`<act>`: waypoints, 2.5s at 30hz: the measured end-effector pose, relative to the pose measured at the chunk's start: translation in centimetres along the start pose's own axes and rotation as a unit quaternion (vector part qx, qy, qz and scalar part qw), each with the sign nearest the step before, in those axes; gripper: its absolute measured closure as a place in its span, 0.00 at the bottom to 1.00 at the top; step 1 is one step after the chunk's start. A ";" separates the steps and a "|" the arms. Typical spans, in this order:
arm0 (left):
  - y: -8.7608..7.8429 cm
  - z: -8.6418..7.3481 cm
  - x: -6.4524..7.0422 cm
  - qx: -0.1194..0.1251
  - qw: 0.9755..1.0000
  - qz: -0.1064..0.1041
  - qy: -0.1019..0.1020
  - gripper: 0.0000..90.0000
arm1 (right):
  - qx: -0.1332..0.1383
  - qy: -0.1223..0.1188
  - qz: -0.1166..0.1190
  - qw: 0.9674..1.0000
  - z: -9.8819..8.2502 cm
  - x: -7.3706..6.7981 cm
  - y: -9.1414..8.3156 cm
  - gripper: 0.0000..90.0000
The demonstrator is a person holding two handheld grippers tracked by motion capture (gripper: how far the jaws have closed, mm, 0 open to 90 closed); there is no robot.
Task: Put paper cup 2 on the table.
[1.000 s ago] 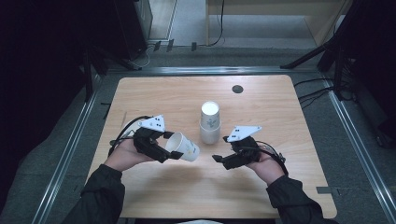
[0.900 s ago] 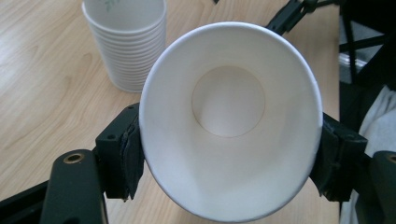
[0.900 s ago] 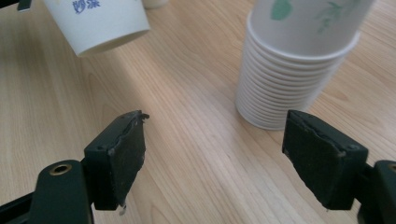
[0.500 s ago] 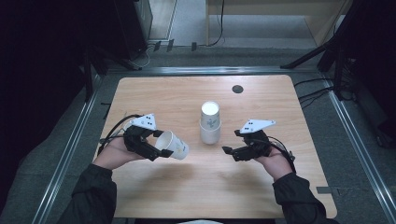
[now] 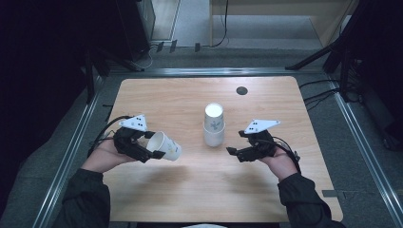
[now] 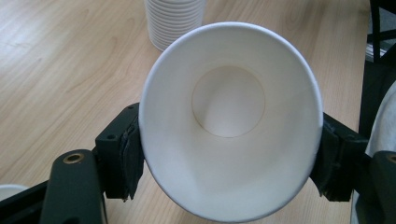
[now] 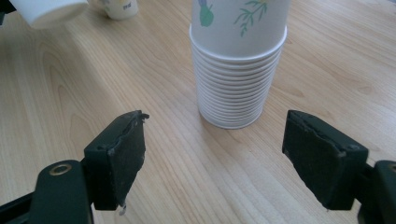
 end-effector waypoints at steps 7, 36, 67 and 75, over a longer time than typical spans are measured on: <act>-1.5 -1.0 -0.8 0.005 1.000 0.014 -0.008 0.27 | 0.006 0.011 -0.007 1.000 0.0 0.9 -0.1 0.24; -4.3 -5.9 -5.2 -0.063 0.992 0.103 -0.048 0.27 | -0.014 0.006 -0.017 1.000 -0.6 2.1 -0.1 0.24; -1.3 -8.3 -6.7 -0.192 0.966 0.165 -0.053 0.25 | -0.014 0.008 -0.016 1.000 -0.7 2.1 -0.1 0.24; -1.1 -8.3 -6.8 -0.189 0.966 0.168 -0.056 0.23 | -0.014 0.008 -0.017 1.000 -0.7 2.1 -0.1 0.24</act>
Point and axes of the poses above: each handheld gripper's, and its own axes: y roughly forward along the jaws, z roughly out of its top, x roughly to its right, the point moved 5 cm from there along y, roughly forward along the jaws, and after that the axes turned 11 degrees about -y, right-handed, at the moved point
